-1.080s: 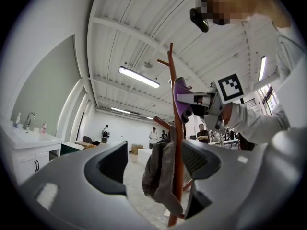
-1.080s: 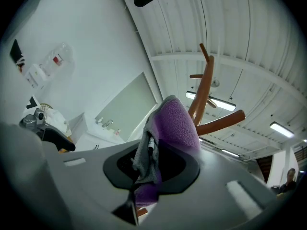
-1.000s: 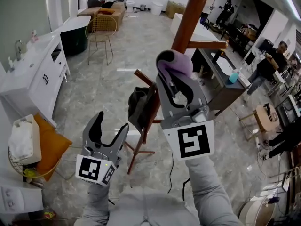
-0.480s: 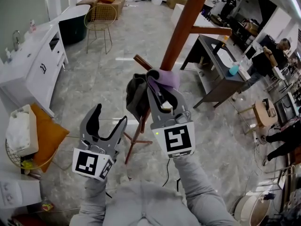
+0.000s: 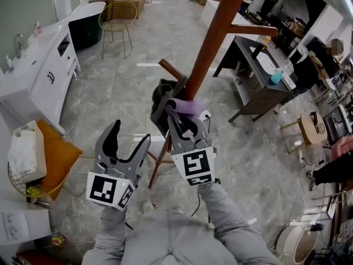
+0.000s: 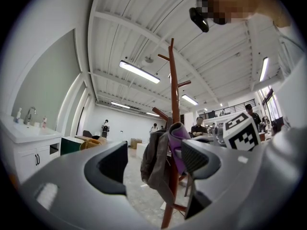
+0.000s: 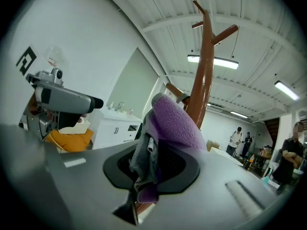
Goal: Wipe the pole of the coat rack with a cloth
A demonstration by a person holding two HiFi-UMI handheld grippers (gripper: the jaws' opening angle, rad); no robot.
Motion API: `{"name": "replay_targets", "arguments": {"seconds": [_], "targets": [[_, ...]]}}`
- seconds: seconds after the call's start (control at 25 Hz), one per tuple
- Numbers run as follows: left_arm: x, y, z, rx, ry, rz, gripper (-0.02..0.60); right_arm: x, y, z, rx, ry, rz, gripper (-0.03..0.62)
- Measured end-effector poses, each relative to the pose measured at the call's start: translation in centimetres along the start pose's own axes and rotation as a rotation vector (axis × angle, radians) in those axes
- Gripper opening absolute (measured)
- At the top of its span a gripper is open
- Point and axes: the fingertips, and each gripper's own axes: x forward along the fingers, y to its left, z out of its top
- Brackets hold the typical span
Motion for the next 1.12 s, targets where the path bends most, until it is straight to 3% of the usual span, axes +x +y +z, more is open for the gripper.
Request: {"name": "replay_targets", "arguments": {"seconds": [0.6, 0.84, 1.12], "targets": [[0.4, 0.7, -1.4, -0.018, 0.029, -0.002, 0.377, 0.9, 4.7, -8.6, 0.084, 0.183, 0.114, 0.055], [0.6, 0.7, -1.3, -0.023, 0.029, -0.003, 0.377, -0.5, 4.8, -7.5, 0.094, 0.15, 0.112, 0.055], [1.0, 0.1, -1.1, -0.027, 0.02, -0.02, 0.377, -4.9, 1.7, -3.8, 0.12, 0.057, 0.031, 0.055]]}}
